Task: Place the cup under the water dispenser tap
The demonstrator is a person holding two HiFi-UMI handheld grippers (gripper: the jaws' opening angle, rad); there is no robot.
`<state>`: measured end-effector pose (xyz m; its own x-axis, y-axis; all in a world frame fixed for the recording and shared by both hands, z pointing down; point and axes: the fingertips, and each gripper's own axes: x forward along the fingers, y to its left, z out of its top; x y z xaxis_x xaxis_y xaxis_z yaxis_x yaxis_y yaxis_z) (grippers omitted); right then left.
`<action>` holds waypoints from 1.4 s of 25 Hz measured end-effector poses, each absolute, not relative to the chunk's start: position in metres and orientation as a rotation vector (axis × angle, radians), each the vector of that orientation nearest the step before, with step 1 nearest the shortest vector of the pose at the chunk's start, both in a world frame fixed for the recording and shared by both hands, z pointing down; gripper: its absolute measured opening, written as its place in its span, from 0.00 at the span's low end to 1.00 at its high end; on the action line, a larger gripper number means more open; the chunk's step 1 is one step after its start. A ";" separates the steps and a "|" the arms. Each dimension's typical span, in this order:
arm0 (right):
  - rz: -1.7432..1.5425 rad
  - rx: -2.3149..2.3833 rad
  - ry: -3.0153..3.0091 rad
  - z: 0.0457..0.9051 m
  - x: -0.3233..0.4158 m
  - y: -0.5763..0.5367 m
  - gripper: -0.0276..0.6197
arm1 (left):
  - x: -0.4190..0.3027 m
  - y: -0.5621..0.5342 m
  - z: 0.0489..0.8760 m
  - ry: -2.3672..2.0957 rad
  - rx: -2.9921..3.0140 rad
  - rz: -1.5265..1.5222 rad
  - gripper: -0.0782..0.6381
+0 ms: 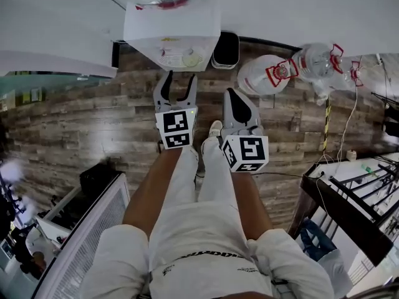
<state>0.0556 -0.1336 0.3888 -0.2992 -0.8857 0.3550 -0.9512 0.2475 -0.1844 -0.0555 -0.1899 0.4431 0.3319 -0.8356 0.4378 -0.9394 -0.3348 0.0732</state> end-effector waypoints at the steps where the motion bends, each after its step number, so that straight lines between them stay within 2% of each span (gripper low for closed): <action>1: 0.543 1.731 -2.347 0.382 0.053 -0.133 0.04 | -0.058 -0.187 0.434 -1.589 2.289 0.466 0.44; 16: 0.527 1.674 -2.431 0.286 0.047 -0.110 0.04 | -0.053 -0.140 0.298 -1.654 2.345 0.397 0.26; 28: 0.466 1.628 -2.528 0.226 0.036 -0.093 0.04 | -0.059 -0.112 0.232 -1.719 2.364 0.323 0.11; 35: 0.422 1.616 -2.555 0.199 0.037 -0.077 0.04 | -0.053 -0.091 0.197 -1.687 2.429 0.272 0.11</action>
<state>0.0369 -0.0769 0.1995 -0.4368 -0.8721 0.2206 -0.8967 0.4026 -0.1840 -0.0530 -0.0912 0.1967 0.3425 -0.9068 0.2459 -0.9381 -0.3444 0.0367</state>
